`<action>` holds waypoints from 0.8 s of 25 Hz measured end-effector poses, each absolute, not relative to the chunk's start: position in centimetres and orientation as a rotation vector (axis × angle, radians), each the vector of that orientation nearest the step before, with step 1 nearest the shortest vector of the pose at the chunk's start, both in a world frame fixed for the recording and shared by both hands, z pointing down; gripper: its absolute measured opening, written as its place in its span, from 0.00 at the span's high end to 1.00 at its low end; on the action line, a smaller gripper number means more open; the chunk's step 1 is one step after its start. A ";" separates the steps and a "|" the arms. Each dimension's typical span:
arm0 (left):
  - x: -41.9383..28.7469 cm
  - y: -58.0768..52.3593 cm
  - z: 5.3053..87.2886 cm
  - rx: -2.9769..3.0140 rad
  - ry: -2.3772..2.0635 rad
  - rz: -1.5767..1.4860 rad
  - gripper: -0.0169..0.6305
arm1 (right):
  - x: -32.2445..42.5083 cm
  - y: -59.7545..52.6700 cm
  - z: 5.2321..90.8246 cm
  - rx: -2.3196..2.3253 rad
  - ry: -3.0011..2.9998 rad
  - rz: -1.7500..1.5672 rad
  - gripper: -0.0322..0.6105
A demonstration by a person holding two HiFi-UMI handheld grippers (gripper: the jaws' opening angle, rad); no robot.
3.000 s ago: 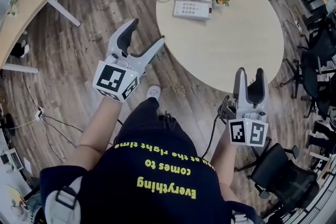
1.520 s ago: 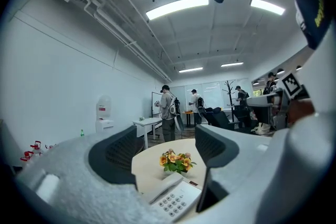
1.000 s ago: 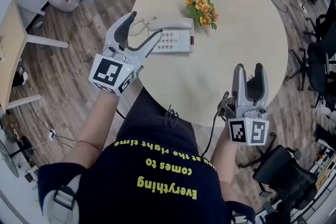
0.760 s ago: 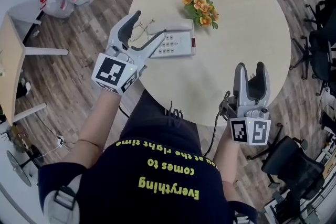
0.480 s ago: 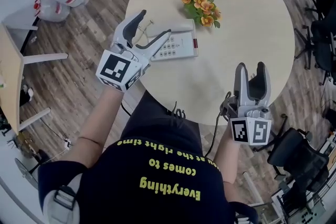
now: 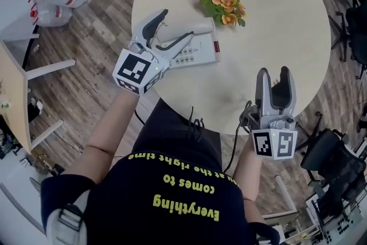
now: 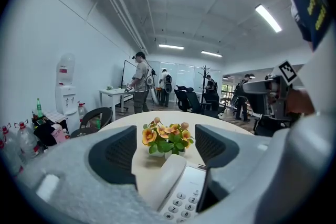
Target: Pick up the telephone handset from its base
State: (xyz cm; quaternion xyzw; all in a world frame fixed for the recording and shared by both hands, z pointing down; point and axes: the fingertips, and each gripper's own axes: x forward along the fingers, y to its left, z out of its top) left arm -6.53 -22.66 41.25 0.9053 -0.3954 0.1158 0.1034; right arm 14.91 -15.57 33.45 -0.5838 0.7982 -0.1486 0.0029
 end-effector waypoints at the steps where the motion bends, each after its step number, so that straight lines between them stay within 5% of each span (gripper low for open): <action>1: -6.4 -22.9 41.7 2.669 -1.155 0.352 0.43 | 14.9 -15.7 33.8 -1.835 2.502 -0.478 0.53; 20: -3.7 -24.5 51.3 2.647 -0.873 0.695 0.43 | 14.8 -16.1 36.9 -1.856 2.471 -0.610 0.54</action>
